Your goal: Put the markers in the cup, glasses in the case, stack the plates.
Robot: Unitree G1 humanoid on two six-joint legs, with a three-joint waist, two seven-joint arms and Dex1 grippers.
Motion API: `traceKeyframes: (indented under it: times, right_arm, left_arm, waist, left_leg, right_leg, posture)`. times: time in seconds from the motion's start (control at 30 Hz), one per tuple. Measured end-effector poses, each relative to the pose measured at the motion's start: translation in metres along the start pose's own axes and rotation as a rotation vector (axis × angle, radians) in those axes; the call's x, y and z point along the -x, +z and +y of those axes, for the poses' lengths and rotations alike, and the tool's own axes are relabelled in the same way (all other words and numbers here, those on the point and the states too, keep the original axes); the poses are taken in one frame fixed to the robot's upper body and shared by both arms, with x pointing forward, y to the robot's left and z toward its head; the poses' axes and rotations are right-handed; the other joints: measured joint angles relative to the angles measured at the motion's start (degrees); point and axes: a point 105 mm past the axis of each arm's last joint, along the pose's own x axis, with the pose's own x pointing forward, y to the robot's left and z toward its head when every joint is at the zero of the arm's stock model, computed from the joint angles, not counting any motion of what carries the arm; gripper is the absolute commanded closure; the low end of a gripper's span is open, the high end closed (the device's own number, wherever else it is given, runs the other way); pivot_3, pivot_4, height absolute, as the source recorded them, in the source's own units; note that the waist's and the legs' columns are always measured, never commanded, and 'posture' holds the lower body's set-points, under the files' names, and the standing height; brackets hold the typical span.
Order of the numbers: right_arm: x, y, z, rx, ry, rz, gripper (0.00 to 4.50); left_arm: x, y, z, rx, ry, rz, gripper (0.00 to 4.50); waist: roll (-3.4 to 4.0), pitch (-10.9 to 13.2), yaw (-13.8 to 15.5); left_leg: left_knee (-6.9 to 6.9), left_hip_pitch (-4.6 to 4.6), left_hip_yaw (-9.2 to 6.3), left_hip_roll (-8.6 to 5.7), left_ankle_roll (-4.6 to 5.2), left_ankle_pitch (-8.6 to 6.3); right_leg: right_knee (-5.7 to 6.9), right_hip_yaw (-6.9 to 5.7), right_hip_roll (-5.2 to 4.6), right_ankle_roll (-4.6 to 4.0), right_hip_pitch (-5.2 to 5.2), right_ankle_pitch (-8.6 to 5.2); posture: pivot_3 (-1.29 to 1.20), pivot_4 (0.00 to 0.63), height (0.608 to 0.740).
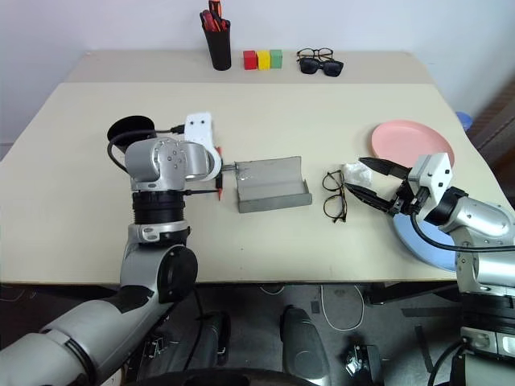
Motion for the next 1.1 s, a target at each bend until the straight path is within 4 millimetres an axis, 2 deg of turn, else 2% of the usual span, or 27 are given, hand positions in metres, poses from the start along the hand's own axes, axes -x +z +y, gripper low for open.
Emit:
traceKeyframes:
  times: [0.1, 0.17, 0.23, 0.33, 0.47, 0.57, 0.73, 0.9, 1.0, 1.1]
  right_arm:
    - [-0.002, 0.003, -0.003, 0.003, -0.014, -0.015, 1.64]
    - [-0.006, 0.006, -0.003, -0.009, -0.014, -0.044, 1.64]
    - [-0.008, 0.007, 0.0, -0.031, -0.004, -0.082, 1.64]
    - [-0.01, 0.012, 0.007, -0.07, 0.044, -0.134, 1.64]
    - [-0.016, 0.02, 0.015, -0.085, 0.127, -0.188, 1.64]
    - [-0.026, 0.027, 0.02, -0.087, 0.183, -0.231, 1.64]
    - [-0.04, 0.037, 0.024, -0.076, 0.247, -0.28, 1.64]
    - [-0.042, 0.035, 0.022, -0.081, 0.253, -0.277, 1.64]
    - [-0.042, 0.034, 0.021, -0.086, 0.25, -0.274, 1.64]
    - [-0.042, 0.034, 0.021, -0.087, 0.248, -0.271, 1.64]
  left_arm:
    - [0.025, 0.038, -0.004, -0.153, -0.029, -0.324, 4.47]
    - [0.042, 0.057, 0.004, -0.241, 0.016, -0.517, 4.47]
    - [0.052, 0.066, 0.022, -0.274, 0.091, -0.65, 4.47]
    - [0.061, 0.066, 0.06, -0.336, 0.247, -0.816, 4.47]
    - [0.063, 0.065, 0.096, -0.369, 0.415, -0.893, 4.47]
    - [0.069, 0.067, 0.111, -0.382, 0.486, -0.931, 4.47]
    - [0.063, 0.056, 0.119, -0.398, 0.529, -0.917, 4.47]
    - [0.059, 0.048, 0.126, -0.401, 0.552, -0.895, 4.47]
    - [0.053, 0.035, 0.129, -0.395, 0.546, -0.871, 3.37]
    - [0.045, 0.019, 0.131, -0.384, 0.534, -0.829, 1.82]
  waist:
    - [0.05, -0.01, -0.17]
    - [0.11, -0.04, -0.13]
    - [0.13, -0.06, -0.04]
    - [0.12, -0.05, 0.06]
    - [0.1, -0.04, 0.46]
    - [0.1, -0.04, 0.49]
    - [0.1, -0.04, 0.53]
    - [0.1, -0.04, 0.54]
    - [0.11, -0.05, 0.5]
    - [0.11, -0.05, 0.42]
  left_leg:
    - [-0.08, 0.19, 0.05, 0.04, -0.06, 0.04]
    - [-0.09, 0.23, 0.05, 0.04, -0.12, 0.08]
    - [0.03, 0.25, 0.05, 0.04, -0.13, 0.09]
    - [0.17, 0.21, 0.09, 0.04, -0.12, 0.09]
    - [0.18, 0.15, 0.07, 0.04, -0.11, 0.09]
    - [0.14, 0.15, 0.08, 0.04, -0.1, 0.08]
    - [0.14, 0.16, 0.06, 0.04, -0.1, 0.09]
    - [0.13, 0.16, 0.06, 0.04, -0.09, 0.08]
    - [0.13, 0.17, 0.07, 0.04, -0.09, 0.08]
    - [0.13, 0.17, 0.07, 0.05, -0.09, 0.08]
  right_leg:
    - [0.14, 0.04, 0.02, -0.05, 0.01, 0.02]
    - [0.15, 0.05, 0.03, -0.13, 0.02, 0.06]
    - [0.13, 0.06, 0.03, -0.35, 0.1, -0.01]
    - [0.07, 0.1, 0.0, -0.37, 0.18, 0.04]
    - [0.05, 0.09, 0.0, -0.34, 0.17, 0.05]
    - [0.03, 0.09, 0.0, -0.17, 0.17, 0.14]
    - [0.05, 0.07, 0.0, -0.15, 0.16, 0.15]
    - [0.05, 0.07, 0.0, -0.15, 0.16, 0.15]
    - [0.06, 0.07, 0.0, -0.15, 0.16, 0.15]
    - [0.08, 0.07, 0.0, -0.15, 0.15, 0.15]
  posture:
    - [0.0, 0.15, 0.74]
    - [0.0, 0.15, 0.74]
    - [0.0, 0.15, 0.74]
    - [0.0, 0.15, 0.74]
    - [0.0, 0.15, 0.74]
    - [0.0, 0.15, 0.74]
    - [0.0, 0.15, 0.74]
    - [0.0, 0.15, 0.74]
    - [0.0, 0.15, 0.74]
    - [0.0, 0.15, 0.74]
